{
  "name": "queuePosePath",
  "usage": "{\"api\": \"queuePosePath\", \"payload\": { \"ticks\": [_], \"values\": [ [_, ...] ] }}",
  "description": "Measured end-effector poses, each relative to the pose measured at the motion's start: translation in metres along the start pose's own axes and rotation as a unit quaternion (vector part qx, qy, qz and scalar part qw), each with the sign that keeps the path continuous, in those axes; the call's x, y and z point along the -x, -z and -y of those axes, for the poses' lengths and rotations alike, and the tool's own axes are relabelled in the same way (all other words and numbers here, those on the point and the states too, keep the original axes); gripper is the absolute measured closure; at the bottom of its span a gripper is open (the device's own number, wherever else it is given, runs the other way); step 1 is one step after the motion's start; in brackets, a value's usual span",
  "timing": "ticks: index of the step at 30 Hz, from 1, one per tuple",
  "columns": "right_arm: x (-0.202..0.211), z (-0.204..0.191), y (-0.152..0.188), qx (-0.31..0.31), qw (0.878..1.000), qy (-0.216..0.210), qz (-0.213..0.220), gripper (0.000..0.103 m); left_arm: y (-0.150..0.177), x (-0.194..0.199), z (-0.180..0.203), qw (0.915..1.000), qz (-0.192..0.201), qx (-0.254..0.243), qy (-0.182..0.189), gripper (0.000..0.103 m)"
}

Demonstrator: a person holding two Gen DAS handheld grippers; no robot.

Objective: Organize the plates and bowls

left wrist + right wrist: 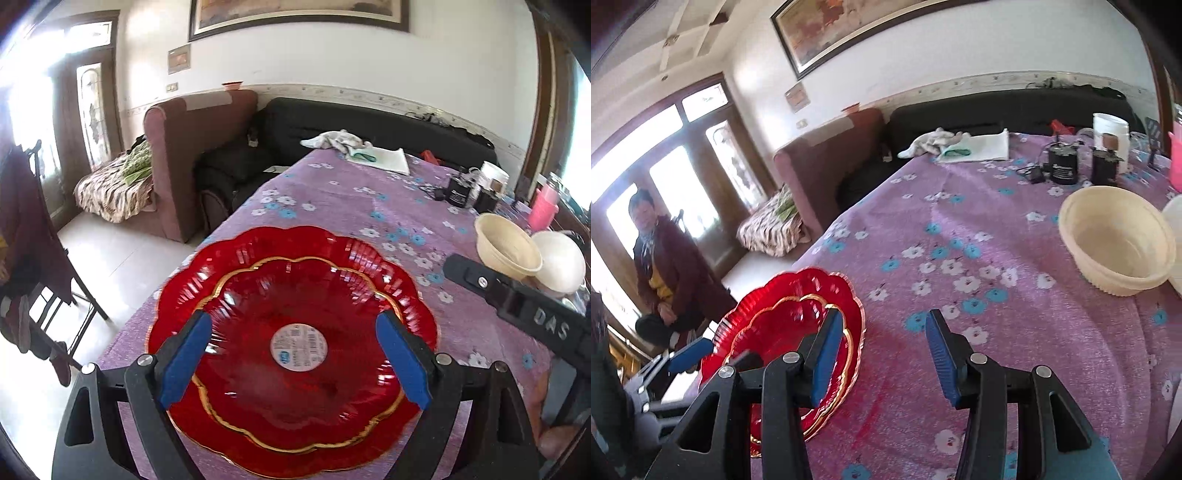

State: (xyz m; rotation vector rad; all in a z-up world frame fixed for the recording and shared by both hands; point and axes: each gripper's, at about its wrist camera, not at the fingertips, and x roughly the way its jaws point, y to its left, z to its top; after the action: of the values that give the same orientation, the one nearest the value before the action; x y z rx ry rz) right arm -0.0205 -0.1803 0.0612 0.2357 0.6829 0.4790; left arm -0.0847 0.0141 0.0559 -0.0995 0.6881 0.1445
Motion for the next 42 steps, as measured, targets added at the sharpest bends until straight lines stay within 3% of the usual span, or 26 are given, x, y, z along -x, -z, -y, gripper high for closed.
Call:
{"api": "queuePosePath", "payload": {
  "ticks": [8, 13, 23, 28, 32, 35, 38, 42],
  "values": [
    [0.002, 0.022, -0.002, -0.043, 0.999, 0.017, -0.008, 0.052, 0.002, 0.002, 0.017, 0.9995, -0.005, -0.018, 0.027, 0.013],
    [0.016, 0.039, 0.001, -0.08, 0.996, 0.031, -0.009, 0.045, 0.003, 0.006, 0.023, 0.999, 0.002, -0.022, 0.039, 0.013],
    [0.044, 0.062, 0.03, -0.112, 0.992, 0.056, -0.026, 0.045, 0.022, 0.016, 0.058, 0.9946, 0.0, -0.061, 0.084, 0.013],
    [0.069, 0.068, 0.041, -0.115, 0.991, 0.07, -0.01, 0.045, 0.045, 0.021, 0.093, 0.9879, 0.003, -0.11, 0.109, 0.013],
    [0.095, 0.078, 0.047, -0.115, 0.989, 0.091, 0.018, 0.045, 0.058, 0.027, 0.12, 0.982, 0.025, -0.16, 0.097, 0.009],
    [0.118, 0.087, 0.05, -0.116, 0.987, 0.107, 0.042, 0.045, 0.06, 0.032, 0.124, 0.9797, 0.034, -0.159, 0.118, 0.009],
    [0.136, 0.099, 0.054, -0.123, 0.984, 0.116, 0.057, 0.045, 0.061, 0.027, 0.13, 0.978, 0.016, -0.171, 0.118, 0.008],
    [0.162, 0.116, 0.065, -0.141, 0.979, 0.124, 0.075, 0.045, 0.057, 0.016, 0.125, 0.9805, -0.01, -0.149, 0.127, 0.008]
  ]
}}
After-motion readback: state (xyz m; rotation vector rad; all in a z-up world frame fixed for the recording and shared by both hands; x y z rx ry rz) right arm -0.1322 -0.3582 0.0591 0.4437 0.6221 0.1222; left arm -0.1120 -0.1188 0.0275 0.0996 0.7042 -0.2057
